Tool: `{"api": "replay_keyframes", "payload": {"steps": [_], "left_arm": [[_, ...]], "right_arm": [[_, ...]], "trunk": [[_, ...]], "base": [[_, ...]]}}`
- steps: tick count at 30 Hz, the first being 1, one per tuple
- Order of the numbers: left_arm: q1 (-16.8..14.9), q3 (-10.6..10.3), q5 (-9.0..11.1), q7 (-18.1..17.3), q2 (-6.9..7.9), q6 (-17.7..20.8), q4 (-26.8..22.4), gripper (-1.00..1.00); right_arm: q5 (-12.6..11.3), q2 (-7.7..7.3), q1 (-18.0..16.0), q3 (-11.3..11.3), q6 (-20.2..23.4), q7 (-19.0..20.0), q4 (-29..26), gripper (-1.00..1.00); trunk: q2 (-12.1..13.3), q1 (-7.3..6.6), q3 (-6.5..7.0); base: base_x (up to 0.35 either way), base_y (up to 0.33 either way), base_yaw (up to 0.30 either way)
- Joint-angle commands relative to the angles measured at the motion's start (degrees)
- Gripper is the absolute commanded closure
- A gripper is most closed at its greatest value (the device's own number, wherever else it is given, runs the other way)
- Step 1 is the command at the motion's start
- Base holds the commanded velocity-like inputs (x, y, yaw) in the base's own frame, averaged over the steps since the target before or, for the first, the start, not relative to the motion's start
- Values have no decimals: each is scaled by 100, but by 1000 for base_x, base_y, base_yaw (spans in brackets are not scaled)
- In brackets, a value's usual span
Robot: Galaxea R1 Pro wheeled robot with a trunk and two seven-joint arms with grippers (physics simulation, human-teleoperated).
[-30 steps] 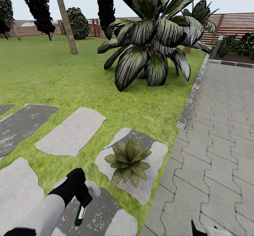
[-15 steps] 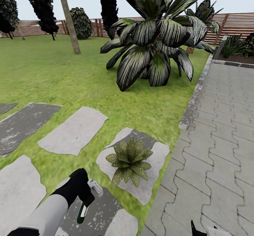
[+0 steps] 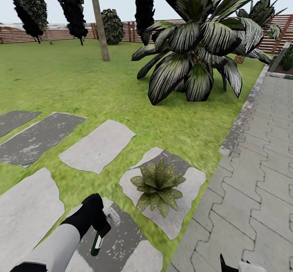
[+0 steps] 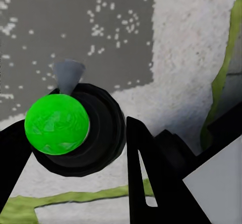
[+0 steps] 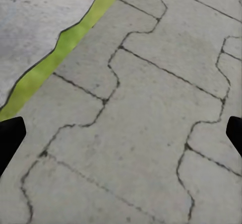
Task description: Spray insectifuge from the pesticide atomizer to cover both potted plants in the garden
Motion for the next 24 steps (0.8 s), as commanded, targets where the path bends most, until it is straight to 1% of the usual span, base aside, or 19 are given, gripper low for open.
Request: {"api": "replay_keyframes", "payload": {"steps": [1, 14, 21, 24], "left_arm": [[-2, -8, -41, -45, 0, 25, -9, 100], [-2, -7, -36, -45, -9, 24, 3, 100], [-2, -7, -36, -45, -9, 24, 3, 100], [-2, -8, -40, -45, -53, 24, 12, 100]], "right_arm": [[24, 6, -6, -49, -17, 46, -7, -100], [24, 6, -6, -49, -17, 46, -7, -100], [24, 6, -5, -49, -17, 46, -7, -100], [24, 6, -6, -49, -17, 46, -7, -100]], "trunk": [[-2, -1, -5], [-2, -1, -5], [-2, -1, -5], [-2, -1, -5]], "base": [[0, -95, 19], [31, -266, 10], [0, -250, 249], [0, -250, 277]]}}
